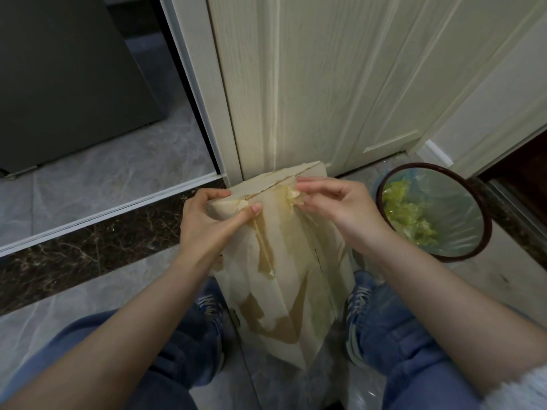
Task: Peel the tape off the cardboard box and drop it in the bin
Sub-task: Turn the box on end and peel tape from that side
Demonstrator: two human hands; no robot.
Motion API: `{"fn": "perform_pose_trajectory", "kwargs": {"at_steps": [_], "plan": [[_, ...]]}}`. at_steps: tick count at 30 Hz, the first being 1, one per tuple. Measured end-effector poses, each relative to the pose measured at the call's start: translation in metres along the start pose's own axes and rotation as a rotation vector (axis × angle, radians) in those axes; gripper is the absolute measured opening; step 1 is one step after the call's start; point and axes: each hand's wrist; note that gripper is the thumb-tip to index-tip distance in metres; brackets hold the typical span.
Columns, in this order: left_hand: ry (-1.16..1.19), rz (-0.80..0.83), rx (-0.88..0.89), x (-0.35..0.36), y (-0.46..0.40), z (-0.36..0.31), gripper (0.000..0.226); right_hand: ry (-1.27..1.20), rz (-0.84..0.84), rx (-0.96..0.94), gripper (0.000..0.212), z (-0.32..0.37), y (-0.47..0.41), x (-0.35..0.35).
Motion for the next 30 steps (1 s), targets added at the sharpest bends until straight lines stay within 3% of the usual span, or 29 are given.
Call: {"fn": "perform_pose_trajectory", "kwargs": {"at_steps": [3,5,11,17,22,30], "plan": [[-0.001,0.007,0.003,0.0002,0.0004,0.0006,0.076,0.378,-0.053,-0.456,0.021,-0.0055,0.0017,-0.0026],[0.0,0.011,0.009,0.0008,0.0012,0.0004,0.075,0.443,-0.065,-0.575,0.02,-0.0083,0.0021,-0.0041],[0.0,0.01,0.028,-0.0006,0.0025,-0.0007,0.073,0.431,-0.1,-0.565,0.016,-0.01,0.0015,-0.0021],[0.008,0.047,0.06,0.0014,0.0062,-0.0013,0.073,0.453,-0.175,-0.538,0.028,-0.0067,0.0022,-0.0012],[0.014,0.023,0.05,0.0001,0.0032,-0.0002,0.071,0.48,-0.19,-0.48,0.052,-0.0043,0.002,-0.0014],[0.021,0.005,0.047,-0.0005,0.0023,0.0008,0.073,0.46,-0.067,-0.636,0.022,-0.0063,0.0048,0.0032]]}}
Point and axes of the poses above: each hand's wrist, its own y-axis away from the middle knuckle, its own x-axis out of the palm, z = x × y, and after that the axes turned 12 degrees about -z, right-handed
